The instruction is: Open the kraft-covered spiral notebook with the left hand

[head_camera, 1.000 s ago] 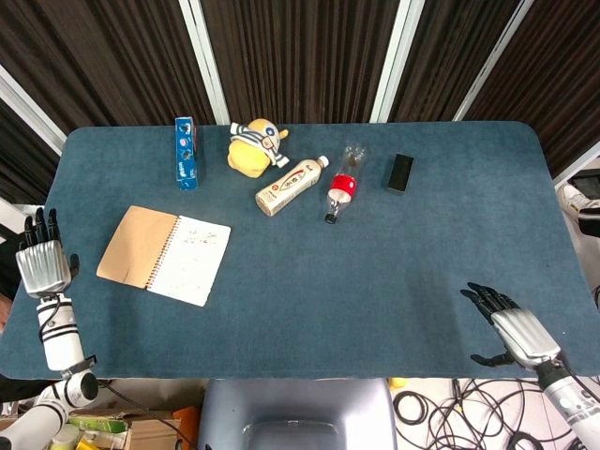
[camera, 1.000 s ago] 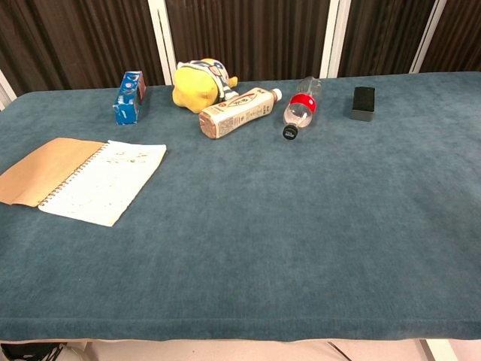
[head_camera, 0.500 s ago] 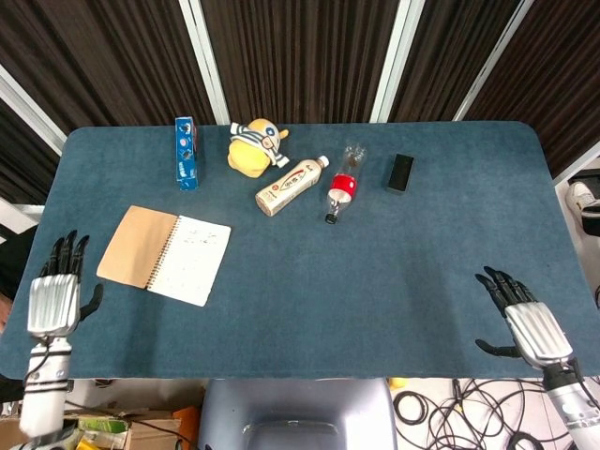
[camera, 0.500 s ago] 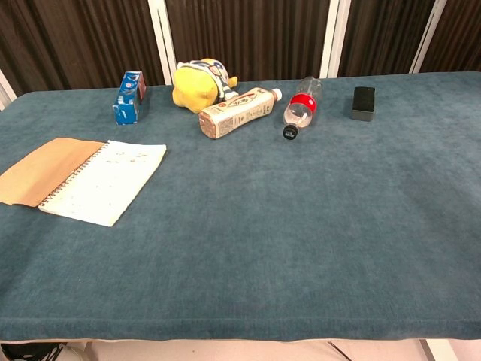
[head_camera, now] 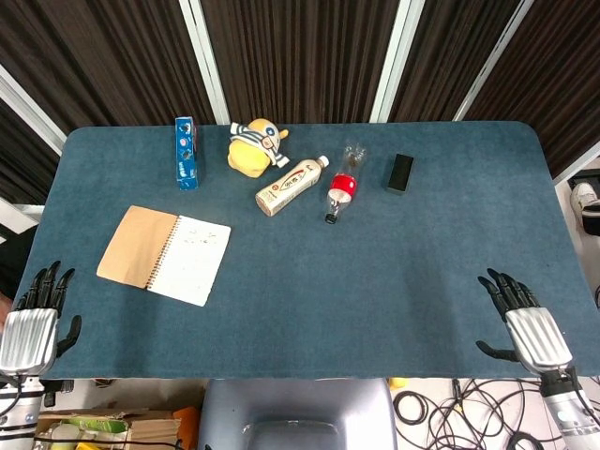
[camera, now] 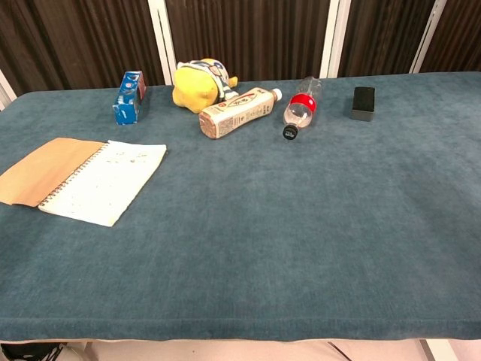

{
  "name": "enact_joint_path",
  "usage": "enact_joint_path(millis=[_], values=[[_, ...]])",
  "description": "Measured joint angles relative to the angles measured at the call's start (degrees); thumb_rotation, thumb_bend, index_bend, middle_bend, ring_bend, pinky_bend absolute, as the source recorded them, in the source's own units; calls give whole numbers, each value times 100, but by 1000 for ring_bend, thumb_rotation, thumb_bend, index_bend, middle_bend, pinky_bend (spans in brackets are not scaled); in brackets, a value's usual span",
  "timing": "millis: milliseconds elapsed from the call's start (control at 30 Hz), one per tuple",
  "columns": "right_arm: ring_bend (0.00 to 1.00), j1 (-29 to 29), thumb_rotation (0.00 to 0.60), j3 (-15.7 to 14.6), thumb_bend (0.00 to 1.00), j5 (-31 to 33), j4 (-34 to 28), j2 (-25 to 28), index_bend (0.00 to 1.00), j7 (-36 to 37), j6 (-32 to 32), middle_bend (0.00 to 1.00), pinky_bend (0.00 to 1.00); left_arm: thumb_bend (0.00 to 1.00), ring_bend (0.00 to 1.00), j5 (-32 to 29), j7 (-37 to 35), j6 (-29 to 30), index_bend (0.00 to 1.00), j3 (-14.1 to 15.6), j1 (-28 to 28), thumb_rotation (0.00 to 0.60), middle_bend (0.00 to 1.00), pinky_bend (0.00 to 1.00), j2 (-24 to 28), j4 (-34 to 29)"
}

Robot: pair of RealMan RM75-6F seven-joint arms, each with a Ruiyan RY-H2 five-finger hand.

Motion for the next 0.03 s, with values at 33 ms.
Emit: enact_joint_path(millis=[33], values=[[0, 0, 600, 1, 35, -6, 1, 3, 0, 15, 0, 0, 122, 433, 53, -13, -1, -25, 132, -1, 2, 600, 3, 299, 9, -16]])
